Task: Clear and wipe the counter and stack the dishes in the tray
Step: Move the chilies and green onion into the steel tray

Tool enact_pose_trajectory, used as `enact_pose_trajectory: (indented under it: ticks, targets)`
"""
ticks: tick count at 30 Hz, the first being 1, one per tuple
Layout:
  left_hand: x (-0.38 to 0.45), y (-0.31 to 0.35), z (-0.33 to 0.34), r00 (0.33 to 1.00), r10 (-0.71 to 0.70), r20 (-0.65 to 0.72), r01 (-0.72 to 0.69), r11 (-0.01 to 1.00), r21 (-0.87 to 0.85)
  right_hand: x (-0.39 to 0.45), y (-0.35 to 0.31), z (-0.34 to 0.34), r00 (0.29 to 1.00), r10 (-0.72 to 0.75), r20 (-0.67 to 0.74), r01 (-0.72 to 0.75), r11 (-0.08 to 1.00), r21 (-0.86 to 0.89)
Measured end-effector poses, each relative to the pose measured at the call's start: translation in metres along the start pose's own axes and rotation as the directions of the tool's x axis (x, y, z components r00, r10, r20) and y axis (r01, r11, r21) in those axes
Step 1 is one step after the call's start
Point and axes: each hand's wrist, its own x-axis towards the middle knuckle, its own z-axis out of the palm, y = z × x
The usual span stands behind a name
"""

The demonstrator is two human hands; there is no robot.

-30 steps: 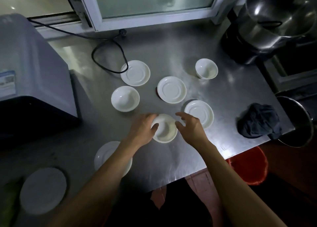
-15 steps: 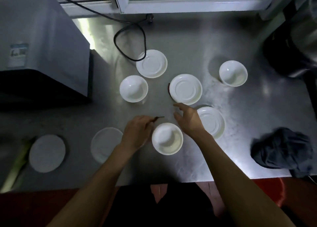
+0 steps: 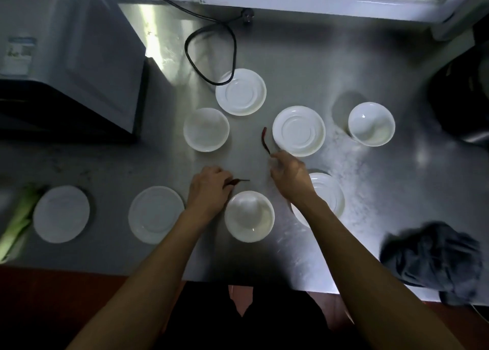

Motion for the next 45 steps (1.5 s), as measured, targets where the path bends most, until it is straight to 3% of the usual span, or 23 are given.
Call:
enact_pose_trajectory:
  ticks: [6, 18, 23, 29, 32, 36, 45]
  targets:
    - [0.004, -0.003, 0.009, 0.999, 0.028, -0.015, -0.028, 0.999, -0.034, 0.021, -0.007, 0.020, 0.982, -0.159, -0.105, 0.148, 0.983, -0.108]
    - [0.007, -0.006, 0.002, 0.996, -0.008, -0.084, -0.005, 0.987, -0.159, 0.057, -0.025, 0.047, 0.978, -0.122, -0.168, 0.094, 0.982, -0.164]
    - [0.000, -0.011, 0.001, 0.993, -0.053, -0.102, 0.033, 0.981, -0.191, 0.065, -0.038, 0.045, 0.994, -0.083, -0.072, 0.070, 0.983, -0.167]
    - [-0.009, -0.014, 0.002, 0.992, -0.077, -0.104, 0.053, 0.975, -0.217, 0.060, -0.040, 0.045, 0.995, -0.102, 0.002, 0.098, 0.948, -0.302]
    - [-0.013, -0.015, 0.000, 0.989, -0.079, -0.122, 0.047, 0.969, -0.243, 0.047, -0.034, 0.045, 0.994, -0.112, 0.001, 0.108, 0.960, -0.258]
    - [-0.020, -0.011, -0.004, 0.985, -0.112, -0.132, 0.075, 0.963, -0.260, 0.026, -0.026, 0.034, 0.988, -0.143, -0.057, 0.139, 0.987, -0.076]
    - [-0.051, -0.002, -0.021, 0.967, -0.092, -0.238, 0.028, 0.965, -0.260, -0.018, -0.028, 0.001, 0.947, -0.287, -0.144, 0.306, 0.942, 0.139]
